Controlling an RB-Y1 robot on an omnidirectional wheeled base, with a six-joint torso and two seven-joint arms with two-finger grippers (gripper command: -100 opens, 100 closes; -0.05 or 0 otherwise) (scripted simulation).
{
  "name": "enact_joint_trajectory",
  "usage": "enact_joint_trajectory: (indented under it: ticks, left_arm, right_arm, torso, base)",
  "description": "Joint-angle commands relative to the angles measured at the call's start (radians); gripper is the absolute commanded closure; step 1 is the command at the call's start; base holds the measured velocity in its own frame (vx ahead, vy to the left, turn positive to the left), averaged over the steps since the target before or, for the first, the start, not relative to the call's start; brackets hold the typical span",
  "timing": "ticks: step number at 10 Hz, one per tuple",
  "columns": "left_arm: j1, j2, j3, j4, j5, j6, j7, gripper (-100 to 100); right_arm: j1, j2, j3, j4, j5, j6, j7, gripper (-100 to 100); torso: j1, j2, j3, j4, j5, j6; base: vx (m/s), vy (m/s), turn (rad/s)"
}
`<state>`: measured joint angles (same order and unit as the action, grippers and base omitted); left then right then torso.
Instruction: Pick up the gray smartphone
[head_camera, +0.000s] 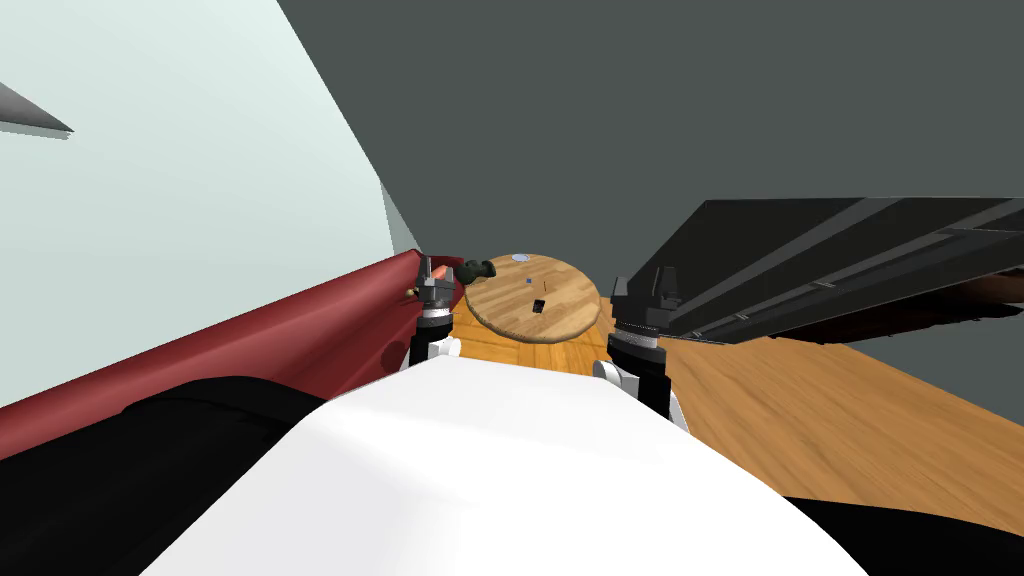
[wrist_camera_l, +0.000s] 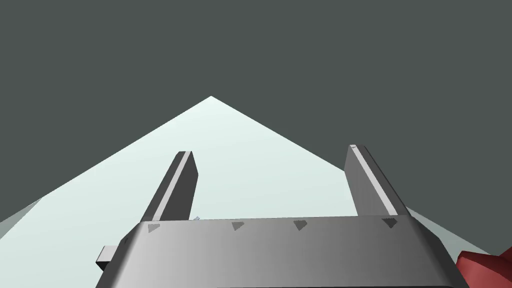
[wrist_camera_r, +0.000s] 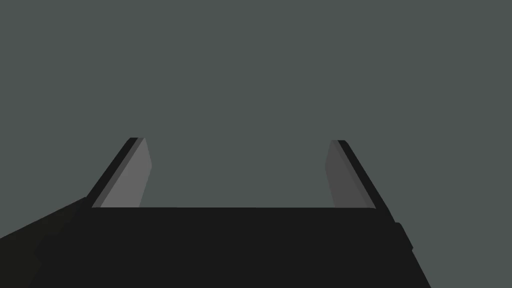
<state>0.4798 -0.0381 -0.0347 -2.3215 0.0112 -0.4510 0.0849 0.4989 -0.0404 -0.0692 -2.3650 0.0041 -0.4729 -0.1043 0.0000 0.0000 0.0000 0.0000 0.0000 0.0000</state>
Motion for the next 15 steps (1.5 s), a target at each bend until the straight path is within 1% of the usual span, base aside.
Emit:
enact_joint_trajectory:
  ticks: [1,4,6,9,11,12,14,15]
  left_arm:
    - [0.0,0.0,0.0,0.0,0.0,0.0,0.0,0]
    - [0.0,0.0,0.0,0.0,0.0,0.0,0.0,0]
    - [0.0,0.0,0.0,0.0,0.0,0.0,0.0,0]
    - [0.0,0.0,0.0,0.0,0.0,0.0,0.0,0]
    - [0.0,0.0,0.0,0.0,0.0,0.0,0.0,0]
    - [0.0,0.0,0.0,0.0,0.0,0.0,0.0,0]
    - [0.0,0.0,0.0,0.0,0.0,0.0,0.0,0]
    - [0.0,0.0,0.0,0.0,0.0,0.0,0.0,0]
  right_arm:
    - [0.009,-0.036,0.001,0.009,0.012,-0.009,-0.008,-100]
    - [0.026,-0.091,0.006,0.038,0.044,-0.029,-0.023,-100]
    - [0.04,-0.136,0.013,0.071,0.074,-0.046,-0.033,-100]
    - [0.059,-0.22,0.031,0.144,0.132,-0.075,-0.043,-100]
    - [0.068,-0.282,0.05,0.208,0.178,-0.094,-0.045,-100]
    - [0.068,-0.289,0.05,0.208,0.178,-0.094,-0.045,-100]
    - [0.073,-0.362,0.074,0.282,0.228,-0.113,-0.042,-100]
    - [0.073,-0.37,0.074,0.285,0.228,-0.113,-0.042,-100]
  torso:
    - [0.0,0.0,0.0,0.0,0.0,0.0]
    - [-0.002,0.005,0.003,0.001,0.0,0.0]
    - [-0.003,0.005,0.003,0.001,-0.001,0.0]
    - [-0.004,0.006,0.003,0.001,-0.001,0.0]
    - [-0.004,0.006,0.003,0.001,-0.001,0.0]
    - [-0.005,0.006,0.003,0.001,-0.001,0.0]
    - [-0.003,0.003,0.002,0.001,-0.001,0.0]
    - [-0.003,0.003,0.002,0.001,-0.001,0.0]
  base:
    - [-0.032,-0.012,-0.115]
    - [-0.07,-0.032,-0.115]
    - [-0.079,-0.043,-0.101]
    - [-0.085,-0.058,-0.078]
    - [-0.079,-0.064,-0.039]
    - [-0.053,-0.047,0.008]
    - [-0.04,-0.04,0.021]
    - [-0.037,-0.03,0.017]
